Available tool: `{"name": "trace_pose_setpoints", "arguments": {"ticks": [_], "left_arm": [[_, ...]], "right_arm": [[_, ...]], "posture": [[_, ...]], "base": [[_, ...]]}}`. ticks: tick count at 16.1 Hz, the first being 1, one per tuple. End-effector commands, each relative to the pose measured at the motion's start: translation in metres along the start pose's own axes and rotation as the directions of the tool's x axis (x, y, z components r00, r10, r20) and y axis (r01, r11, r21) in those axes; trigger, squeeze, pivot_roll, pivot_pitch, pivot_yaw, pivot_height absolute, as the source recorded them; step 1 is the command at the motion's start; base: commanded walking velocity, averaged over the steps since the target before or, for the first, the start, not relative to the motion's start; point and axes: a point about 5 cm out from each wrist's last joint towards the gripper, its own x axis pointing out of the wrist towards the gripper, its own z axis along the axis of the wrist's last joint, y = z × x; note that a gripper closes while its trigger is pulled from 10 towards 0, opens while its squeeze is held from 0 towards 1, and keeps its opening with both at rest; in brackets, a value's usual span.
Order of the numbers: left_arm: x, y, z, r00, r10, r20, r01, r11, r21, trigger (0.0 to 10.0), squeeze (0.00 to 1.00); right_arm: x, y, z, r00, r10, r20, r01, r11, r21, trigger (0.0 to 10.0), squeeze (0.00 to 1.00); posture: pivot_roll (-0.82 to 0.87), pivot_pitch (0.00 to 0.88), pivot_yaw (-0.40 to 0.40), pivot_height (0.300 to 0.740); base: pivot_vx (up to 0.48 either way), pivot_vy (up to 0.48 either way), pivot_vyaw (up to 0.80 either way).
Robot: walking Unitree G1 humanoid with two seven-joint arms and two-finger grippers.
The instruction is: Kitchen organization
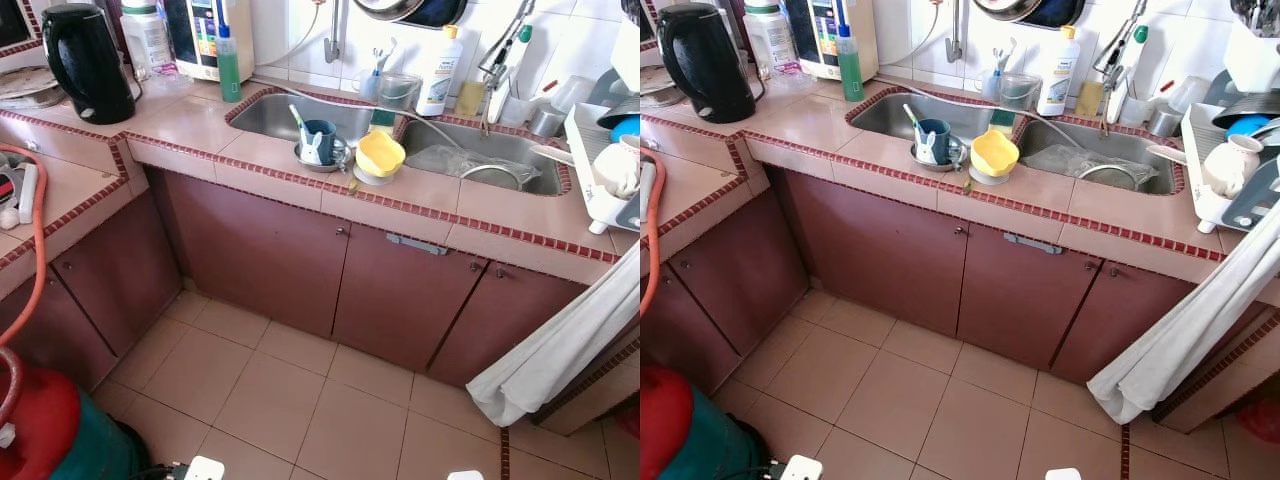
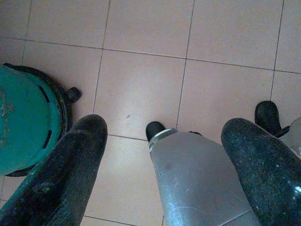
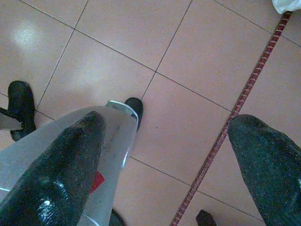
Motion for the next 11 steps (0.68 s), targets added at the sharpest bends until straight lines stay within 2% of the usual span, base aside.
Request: {"name": "trace_pose_setpoints", "arguments": {"ticks": [1,2,3,4,6,9,10,11], "left_arm": [[0.008,-0.009,0.019,0.999,-0.025,-0.019,0.024,0.996,-0.086,10.0,0.00],[0.008,-0.002,0.018,0.998,-0.003,-0.065,0.010,0.995,0.103,10.0,0.00],[0.008,0.000,0.020,0.998,0.000,-0.064,0.007,0.995,0.100,10.0,0.00],[0.009,-0.001,0.023,0.998,-0.021,-0.053,0.023,0.999,0.038,10.0,0.00],[0.010,0.000,0.028,0.999,-0.028,-0.031,0.030,0.997,0.070,10.0,0.00],[0.011,0.007,0.036,1.000,-0.010,-0.012,0.010,1.000,0.028,10.0,0.00],[0.012,0.014,0.048,0.998,0.042,0.043,-0.039,0.998,-0.052,10.0,0.00],[0.012,0.017,0.055,0.996,0.052,0.073,-0.046,0.996,-0.082,10.0,0.00]], "right_arm": [[0.008,0.016,0.036,0.999,0.032,0.032,-0.021,0.954,-0.300,10.0,0.00],[0.009,0.027,0.038,0.997,0.053,0.060,-0.032,0.954,-0.297,10.0,0.00],[0.009,0.028,0.038,0.996,0.056,0.064,-0.034,0.954,-0.299,10.0,0.00],[0.009,0.029,0.037,0.996,0.056,0.062,-0.035,0.953,-0.301,10.0,0.00],[0.008,0.028,0.036,0.996,0.061,0.064,-0.039,0.952,-0.302,10.0,0.00],[0.008,0.027,0.036,0.996,0.055,0.067,-0.031,0.948,-0.316,10.0,0.00],[0.008,0.026,0.043,0.993,0.052,0.104,-0.017,0.949,-0.315,10.0,0.00],[0.008,0.025,0.048,0.991,0.050,0.126,-0.009,0.952,-0.306,10.0,0.00]], "posture": [[-0.10,0.000,0.040,0.740],[-0.12,0.000,0.052,0.740],[-0.13,0.000,0.054,0.740],[-0.14,0.000,0.056,0.740],[-0.12,0.000,0.046,0.740],[-0.11,0.000,0.041,0.740],[-0.10,0.000,0.039,0.740],[-0.10,0.000,0.035,0.740]], "base": [[0.000,0.000,0.00],[0.000,0.000,0.00],[0.000,0.000,0.00],[0.000,0.000,0.00],[0.000,0.000,0.00],[0.000,0.000,0.00],[0.000,0.000,0.00],[0.000,0.000,0.00]]}}
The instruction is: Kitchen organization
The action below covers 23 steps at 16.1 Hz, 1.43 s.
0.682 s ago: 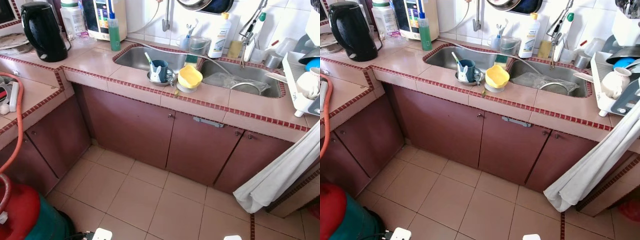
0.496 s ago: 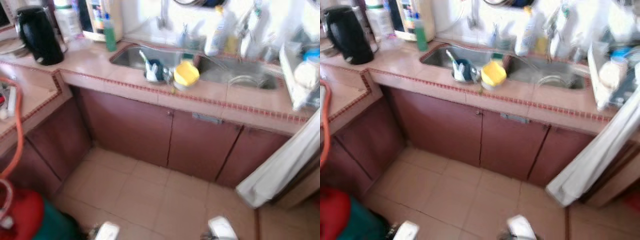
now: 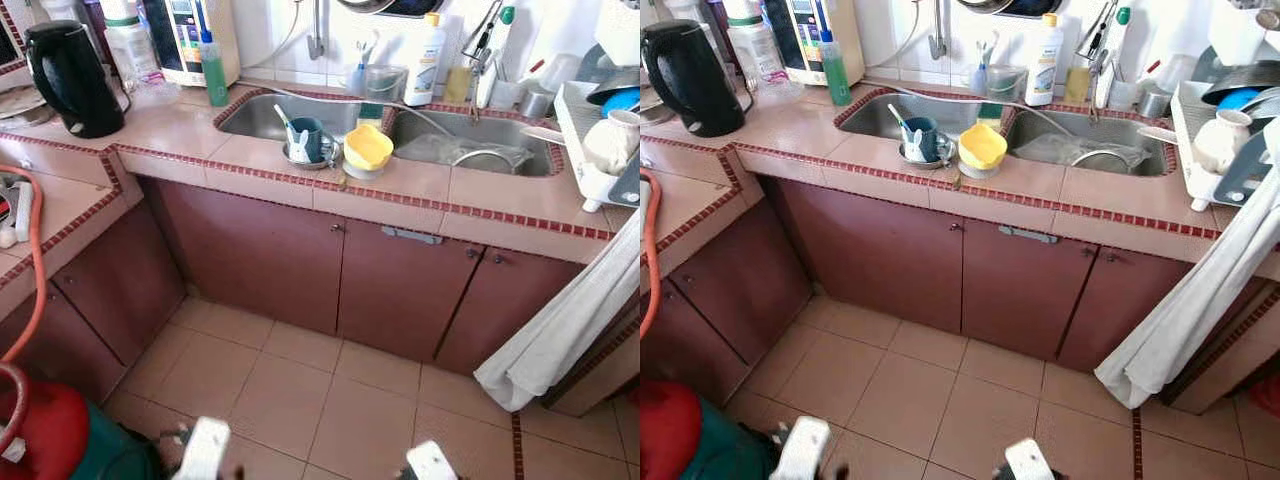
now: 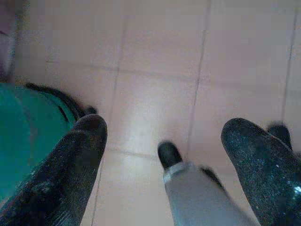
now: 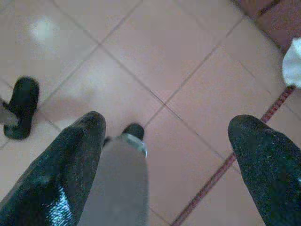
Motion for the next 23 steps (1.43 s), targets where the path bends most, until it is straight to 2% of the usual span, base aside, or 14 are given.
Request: {"name": "trace_pose_setpoints", "arguments": {"ticks": [1,3,5,6,7,8,9,13,14,15,17,19,21,23], "left_arm": [[0.001,0.014,0.022,0.994,0.055,0.099,-0.050,0.997,-0.057,10.0,0.00],[0.002,0.020,0.039,0.984,0.065,0.167,-0.048,0.994,-0.103,10.0,0.00],[0.000,0.023,0.062,0.959,0.046,0.281,-0.018,0.995,-0.101,10.0,0.00],[0.000,0.023,0.066,0.951,0.033,0.309,-0.003,0.995,-0.097,10.0,0.48],[-0.002,0.022,0.072,0.934,0.018,0.358,0.016,0.996,-0.090,10.0,1.00],[-0.004,0.019,0.078,0.907,-0.018,0.421,0.081,0.988,-0.132,10.0,1.00],[-0.006,0.016,0.081,0.890,-0.004,0.456,0.082,0.985,-0.151,10.0,1.00],[-0.014,0.009,0.091,0.833,0.003,0.553,0.098,0.983,-0.153,10.0,1.00],[-0.019,0.005,0.098,0.805,-0.020,0.593,0.137,0.979,-0.153,10.0,0.47],[-0.027,0.001,0.103,0.766,-0.045,0.642,0.174,0.975,-0.140,10.0,0.00],[-0.038,0.001,0.110,0.722,-0.033,0.692,0.162,0.979,-0.122,10.0,0.00],[-0.063,0.003,0.134,0.651,-0.018,0.759,0.157,0.981,-0.111,10.0,0.00],[-0.072,0.003,0.142,0.629,-0.023,0.777,0.155,0.983,-0.096,10.0,0.00],[-0.087,0.004,0.156,0.571,-0.014,0.821,0.108,0.993,-0.058,10.0,0.00]], "right_arm": [[0.002,-0.011,0.021,0.996,-0.029,0.085,0.028,1.000,0.012,10.0,0.00],[0.003,-0.019,0.037,0.988,-0.055,0.147,0.052,0.998,0.025,10.0,0.00],[0.003,-0.028,0.073,0.952,-0.065,0.299,0.059,0.998,0.030,10.0,0.00],[0.002,-0.029,0.080,0.941,-0.066,0.331,0.057,0.998,0.038,10.0,0.00],[0.001,-0.033,0.091,0.921,-0.089,0.378,0.072,0.996,0.060,10.0,0.94],[-0.002,-0.032,0.103,0.890,-0.059,0.451,0.010,0.994,0.108,10.0,1.00],[-0.004,-0.030,0.114,0.860,-0.063,0.507,-0.004,0.991,0.130,10.0,1.00],[-0.009,-0.026,0.130,0.802,-0.074,0.592,-0.007,0.991,0.133,10.0,1.00],[-0.015,-0.029,0.140,0.755,-0.081,0.651,-0.019,0.989,0.145,10.0,1.00],[-0.022,-0.035,0.148,0.709,-0.097,0.698,-0.029,0.986,0.167,10.0,1.00],[-0.030,-0.043,0.156,0.664,-0.118,0.739,-0.031,0.982,0.185,10.0,1.00],[-0.056,-0.057,0.183,0.534,-0.144,0.833,0.000,0.985,0.170,10.0,1.00],[-0.067,-0.059,0.191,0.499,-0.137,0.856,-0.009,0.987,0.163,10.0,1.00],[-0.084,-0.058,0.205,0.436,-0.125,0.891,-0.025,0.988,0.151,10.0,0.95]], "posture": [[-0.10,0.000,0.036,0.740],[-0.10,0.000,0.033,0.740],[-0.10,0.000,0.031,0.740],[-0.10,0.000,0.032,0.740],[-0.10,0.000,0.033,0.740],[-0.10,0.000,0.034,0.740],[-0.10,0.000,0.030,0.740],[-0.09,0.000,0.008,0.740],[-0.09,0.000,-0.004,0.740],[-0.09,0.000,-0.012,0.740],[-0.09,0.000,-0.018,0.740],[-0.09,0.000,-0.023,0.740],[-0.09,0.000,-0.024,0.740],[-0.09,0.000,-0.025,0.740]], "base": [[0.000,0.000,0.00],[0.000,0.000,0.00],[0.000,0.000,0.00],[0.000,0.000,0.00],[0.000,0.000,0.00],[0.000,0.000,0.00],[0.000,0.000,0.00],[0.000,0.000,0.00],[0.000,0.000,0.00],[0.000,0.000,0.00],[0.000,0.000,0.00],[0.000,0.000,0.00],[0.000,0.000,0.00],[0.000,0.000,0.00]]}}
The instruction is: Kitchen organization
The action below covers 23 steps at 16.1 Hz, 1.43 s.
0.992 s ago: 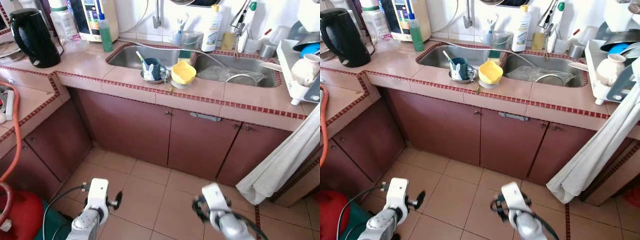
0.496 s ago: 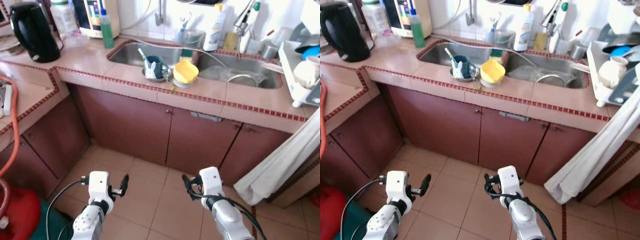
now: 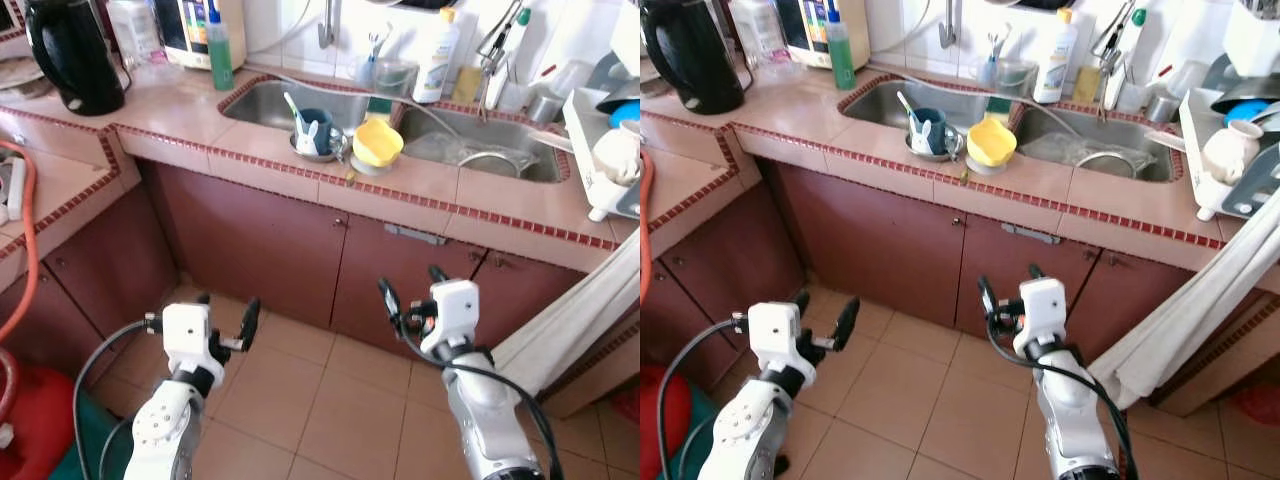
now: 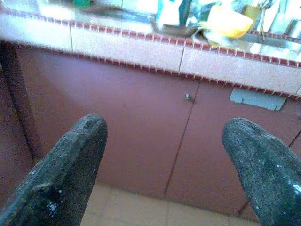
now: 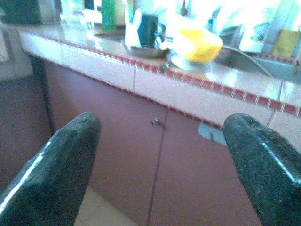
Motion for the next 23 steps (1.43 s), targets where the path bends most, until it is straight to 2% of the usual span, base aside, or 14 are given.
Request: {"name": "trace_pose_setpoints", "arguments": {"ticks": [1,2,4,5,8,11,15,23], "left_arm": [[0.001,-0.001,0.010,1.000,-0.001,0.022,0.000,0.999,0.035,10.0,0.00],[0.000,-0.002,0.008,1.000,0.005,-0.004,-0.005,1.000,-0.013,10.0,0.00],[-0.003,-0.009,0.011,1.000,-0.025,0.002,0.025,0.999,0.030,10.0,0.00],[-0.005,-0.012,0.013,0.999,-0.037,0.006,0.037,0.999,0.035,10.0,0.00],[-0.007,-0.014,0.014,0.999,-0.035,-0.001,0.035,0.999,0.033,10.0,0.00],[-0.005,-0.005,0.020,0.999,-0.034,-0.002,0.034,0.997,0.064,10.0,0.00],[0.001,0.009,0.030,1.000,0.015,0.024,-0.016,0.999,0.052,10.0,0.00],[0.011,0.011,0.044,0.998,0.016,0.061,-0.019,0.999,0.035,10.0,0.00]], "right_arm": [[0.002,0.001,0.011,0.999,0.016,0.032,-0.016,1.000,0.008,10.0,0.11],[0.002,0.004,0.012,0.999,0.023,0.032,-0.023,1.000,0.011,10.0,0.00],[0.001,0.013,0.018,0.995,0.072,0.063,-0.070,0.997,-0.043,10.0,0.00],[0.000,0.015,0.022,0.995,0.071,0.074,-0.071,0.997,-0.008,10.0,0.00],[-0.002,0.013,0.021,0.997,0.061,0.052,-0.060,0.998,-0.017,10.0,0.00],[-0.001,0.023,0.024,0.990,0.130,0.059,-0.127,0.990,-0.059,10.0,0.00],[0.005,0.019,0.029,0.992,0.110,0.064,-0.108,0.993,-0.045,10.0,0.00],[0.012,0.009,0.037,0.993,0.088,0.085,-0.083,0.994,-0.067,10.0,0.00]], "posture": [[-0.10,0.000,-0.024,0.740],[-0.10,0.000,-0.023,0.740],[-0.09,0.000,-0.022,0.740],[-0.09,0.000,-0.023,0.740],[-0.08,0.000,-0.029,0.740],[-0.07,0.000,-0.032,0.740],[-0.07,0.000,-0.032,0.740],[-0.08,0.000,-0.026,0.740]], "base": [[0.000,0.000,0.00],[0.000,0.000,0.00],[0.000,0.000,0.00],[0.000,0.000,0.00],[0.000,0.000,0.00],[0.000,0.000,0.00],[0.060,0.000,0.00],[0.305,0.000,0.00]]}}
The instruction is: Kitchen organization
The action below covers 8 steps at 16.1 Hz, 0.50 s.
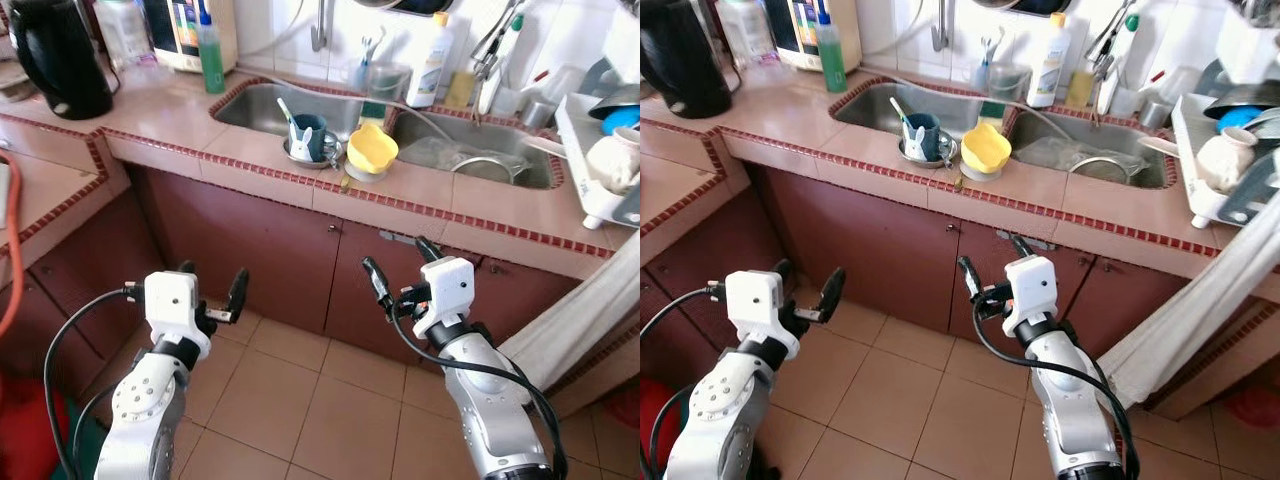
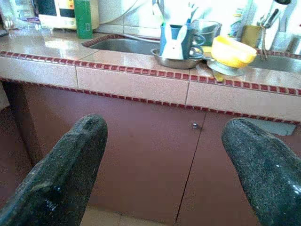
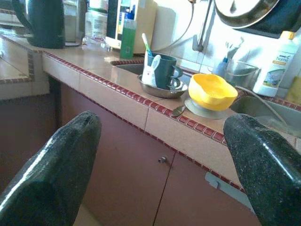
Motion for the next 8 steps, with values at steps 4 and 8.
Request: {"name": "trace_pose_setpoints", "arguments": {"ticks": [4,8], "left_arm": [[0.0090,-0.0062,0.0092,0.999,-0.024,0.028,0.024,1.000,0.000,10.0,0.00],[0.0094,-0.0069,0.0094,0.999,-0.028,0.025,0.028,1.000,-0.002,10.0,0.00]], "right_arm": [[0.0033,-0.0039,0.0045,1.000,-0.010,0.009,0.010,1.000,-0.003,10.0,0.00],[0.0036,-0.0055,0.0063,1.000,-0.012,0.012,0.012,1.000,-0.010,10.0,0.00]], "posture": [[-0.08,0.000,-0.032,0.740],[-0.08,0.000,-0.032,0.740]], "base": [[0.337,0.000,0.00],[0.336,0.000,0.00]]}}
